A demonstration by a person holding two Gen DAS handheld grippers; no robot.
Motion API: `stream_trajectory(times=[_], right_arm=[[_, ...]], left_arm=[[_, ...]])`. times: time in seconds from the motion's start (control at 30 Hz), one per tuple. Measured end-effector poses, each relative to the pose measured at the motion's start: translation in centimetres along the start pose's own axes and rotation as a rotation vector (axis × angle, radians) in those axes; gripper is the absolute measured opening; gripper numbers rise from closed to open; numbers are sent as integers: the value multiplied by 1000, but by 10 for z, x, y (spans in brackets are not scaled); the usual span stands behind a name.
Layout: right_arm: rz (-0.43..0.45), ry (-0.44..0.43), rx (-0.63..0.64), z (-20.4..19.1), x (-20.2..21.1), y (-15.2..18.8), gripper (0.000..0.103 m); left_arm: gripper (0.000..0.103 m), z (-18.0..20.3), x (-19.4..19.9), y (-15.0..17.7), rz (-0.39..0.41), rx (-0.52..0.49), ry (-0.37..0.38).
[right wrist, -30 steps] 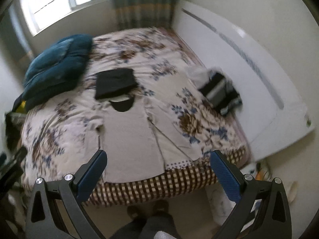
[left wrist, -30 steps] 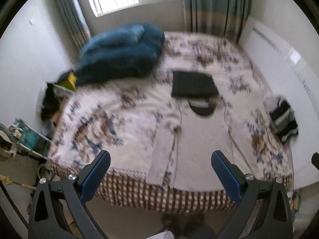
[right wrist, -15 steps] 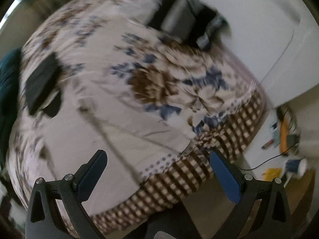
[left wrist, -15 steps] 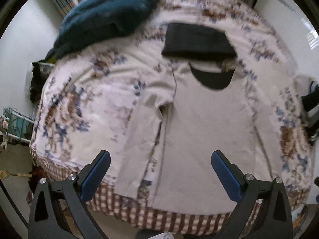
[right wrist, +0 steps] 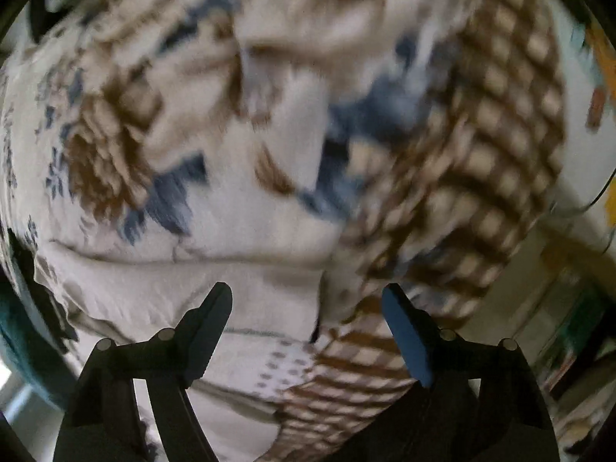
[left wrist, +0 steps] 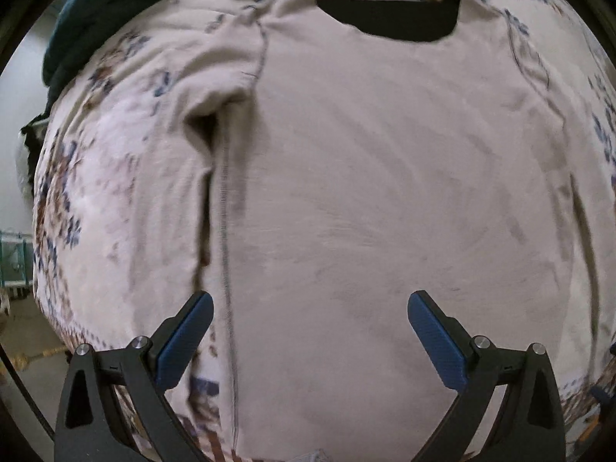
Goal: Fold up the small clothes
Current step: 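Lower the right tool to the grey shirt's sleeve and grasp its cuff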
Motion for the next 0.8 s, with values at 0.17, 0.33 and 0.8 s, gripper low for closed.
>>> stream_trajectory(times=[0.17, 0.33, 0.8], right_arm=[[88, -24, 27, -11, -6, 7, 6], [286, 56, 224, -66, 40, 58, 6], [143, 479, 1209, -291, -136, 325, 6]], left_arm=[[103, -6, -8, -3, -3, -1, 3], [103, -40, 3, 3, 16, 75, 17], [103, -193, 2, 27, 35, 391, -21]])
Point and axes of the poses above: each gripper's, at about its wrist camera, not at the fingertips, and x roughly against the way its jaws point, z to its right, y to its underside, the point moved 2 cm from there along -x, roughly the way its jaws point, and after that the axes turned 15 degrees about -z, right-handed, at the moved point
